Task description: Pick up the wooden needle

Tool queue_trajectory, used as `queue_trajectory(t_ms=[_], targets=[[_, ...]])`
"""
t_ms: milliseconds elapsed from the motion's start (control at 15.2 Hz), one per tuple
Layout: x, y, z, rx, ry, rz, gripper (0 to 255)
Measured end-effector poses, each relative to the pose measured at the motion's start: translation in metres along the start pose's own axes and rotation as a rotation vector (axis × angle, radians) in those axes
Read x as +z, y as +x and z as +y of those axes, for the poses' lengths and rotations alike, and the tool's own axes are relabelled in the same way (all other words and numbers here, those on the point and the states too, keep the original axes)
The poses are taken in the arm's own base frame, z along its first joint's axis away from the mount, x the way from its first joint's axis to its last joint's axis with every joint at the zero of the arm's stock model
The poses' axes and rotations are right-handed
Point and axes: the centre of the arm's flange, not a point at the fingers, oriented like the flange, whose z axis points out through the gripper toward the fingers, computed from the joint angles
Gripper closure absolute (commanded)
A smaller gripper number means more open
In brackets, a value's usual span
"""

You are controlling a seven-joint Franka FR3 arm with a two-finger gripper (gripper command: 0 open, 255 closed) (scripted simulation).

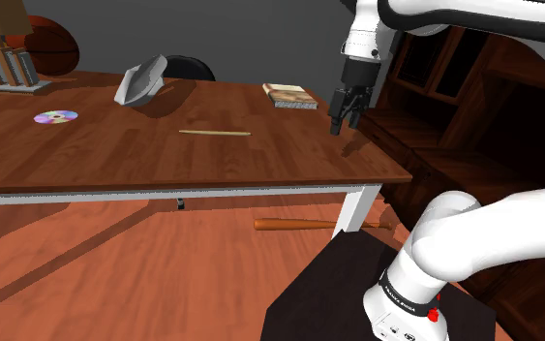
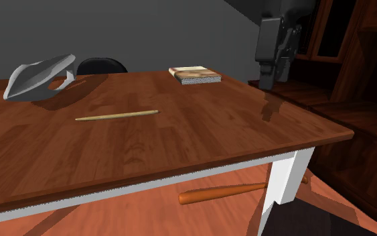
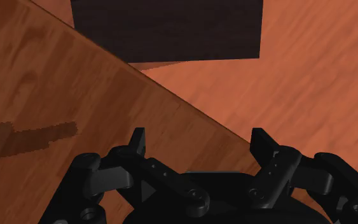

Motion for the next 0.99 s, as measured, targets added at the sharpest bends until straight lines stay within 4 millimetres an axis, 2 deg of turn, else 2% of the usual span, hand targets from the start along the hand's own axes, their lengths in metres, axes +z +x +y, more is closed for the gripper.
queue_trajectory(t_ms=[132, 264, 726, 990], targets=[[0.001, 0.006, 0.002, -0.014, 0.001, 0.0, 0], [0.006, 0.027, 0.005, -0.061, 0.002, 0.0, 0], [0.024, 0.112, 0.016, -0.268, 0.006, 0.002, 0], [0.034, 0.169, 0.013, -0.389, 0.009, 0.004, 0]])
